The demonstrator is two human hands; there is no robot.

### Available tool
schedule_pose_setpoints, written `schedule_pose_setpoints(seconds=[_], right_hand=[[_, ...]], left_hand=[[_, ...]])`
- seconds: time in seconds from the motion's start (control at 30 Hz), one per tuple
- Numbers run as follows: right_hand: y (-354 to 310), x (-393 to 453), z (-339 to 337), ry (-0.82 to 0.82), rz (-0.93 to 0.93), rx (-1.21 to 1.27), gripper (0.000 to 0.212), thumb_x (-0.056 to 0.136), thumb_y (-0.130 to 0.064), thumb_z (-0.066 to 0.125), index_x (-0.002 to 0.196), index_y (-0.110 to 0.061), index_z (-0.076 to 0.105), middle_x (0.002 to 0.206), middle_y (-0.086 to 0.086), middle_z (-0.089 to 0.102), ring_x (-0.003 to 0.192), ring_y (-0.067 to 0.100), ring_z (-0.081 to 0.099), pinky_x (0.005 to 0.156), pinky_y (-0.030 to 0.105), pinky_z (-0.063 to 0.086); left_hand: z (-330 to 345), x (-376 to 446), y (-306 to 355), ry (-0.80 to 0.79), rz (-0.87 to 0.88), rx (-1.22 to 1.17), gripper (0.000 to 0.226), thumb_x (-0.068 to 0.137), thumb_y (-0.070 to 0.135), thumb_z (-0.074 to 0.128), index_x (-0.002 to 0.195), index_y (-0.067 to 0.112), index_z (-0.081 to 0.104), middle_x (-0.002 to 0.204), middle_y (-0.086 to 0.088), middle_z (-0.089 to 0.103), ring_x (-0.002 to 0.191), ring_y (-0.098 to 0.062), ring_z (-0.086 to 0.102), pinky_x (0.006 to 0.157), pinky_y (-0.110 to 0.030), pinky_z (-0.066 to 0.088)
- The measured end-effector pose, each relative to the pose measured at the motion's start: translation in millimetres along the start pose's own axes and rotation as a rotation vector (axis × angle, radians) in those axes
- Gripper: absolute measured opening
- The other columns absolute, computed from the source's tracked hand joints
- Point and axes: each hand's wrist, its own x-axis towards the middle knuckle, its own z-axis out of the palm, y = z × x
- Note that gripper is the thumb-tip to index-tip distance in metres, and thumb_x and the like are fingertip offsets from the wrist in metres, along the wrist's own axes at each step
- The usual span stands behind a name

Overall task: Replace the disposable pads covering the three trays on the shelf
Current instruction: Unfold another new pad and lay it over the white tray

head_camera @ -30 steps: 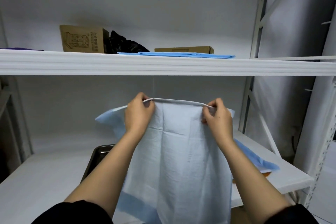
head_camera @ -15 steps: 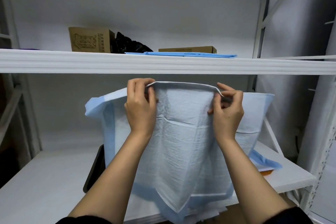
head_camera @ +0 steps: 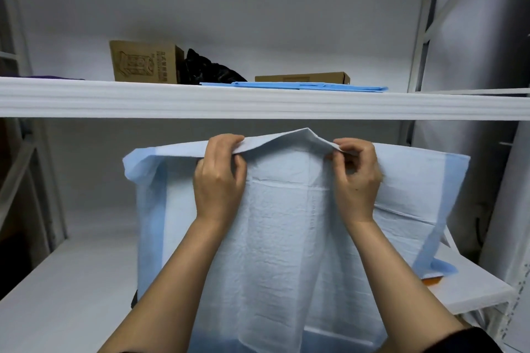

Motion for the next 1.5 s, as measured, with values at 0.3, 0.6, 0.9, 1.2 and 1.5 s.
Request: schedule_pose_setpoints(seconds=[0.3,0.6,0.9,1.2,1.5], right_hand=[[60.5,-27.0,36.6,-0.346,0.111,-0.144,0.008,0.09,-0.004,0.058,0.095,-0.009,0.055,0.105,-0.007,0.054,0.084,0.003,0.055,0.073,0.026,0.048],[136.5,-54.5,82.4,-0.621,0.366,-0.303,0.005,0.093,-0.017,0.052,0.097,-0.019,0.051,0.096,-0.01,0.059,0.085,0.011,0.058,0.077,0.034,0.049],[213.3,-100.3,121.6,-0.789,0.399,-0.368,0.023,0.091,-0.007,0.048,0.11,-0.017,0.057,0.109,0.001,0.059,0.09,0.023,0.059,0.075,0.033,0.047],[247.4,-137.0,128.1,-1.178,0.403,-0.427,0.064,0.093,-0.011,0.047,0.15,-0.022,0.02,0.157,0.0,0.019,0.139,0.021,0.031,0.108,0.037,0.033],[240.5,-169.2,83.1,-1.43,0.558,-0.588,0.06,0.099,-0.017,0.04,0.152,-0.022,0.014,0.159,-0.001,0.012,0.146,0.017,0.013,0.114,0.033,0.019]], left_hand=[[37.3,-52.0,-58.8,-0.369,-0.114,0.18,0.037,0.081,0.017,0.048,0.116,0.011,0.055,0.121,-0.007,0.055,0.092,-0.026,0.062,0.065,-0.036,0.051],[90.0,-87.9,-118.7,-0.686,-0.352,0.216,0.05,0.083,0.014,0.06,0.131,0.014,0.048,0.131,-0.005,0.048,0.106,-0.028,0.056,0.089,-0.035,0.044],[149.7,-131.1,-171.1,-0.869,-0.477,0.244,0.05,0.086,0.02,0.061,0.133,0.012,0.047,0.133,-0.01,0.046,0.104,-0.035,0.056,0.087,-0.035,0.043],[181.8,-167.8,-197.6,-1.051,-0.446,0.279,0.068,0.082,0.028,0.058,0.144,0.012,0.034,0.147,-0.013,0.034,0.119,-0.035,0.051,0.098,-0.039,0.041],[174.9,-199.3,-179.9,-1.407,-0.295,0.436,0.086,0.089,0.05,0.053,0.153,0.027,0.0,0.156,-0.006,-0.027,0.147,-0.028,-0.005,0.117,-0.045,0.017]])
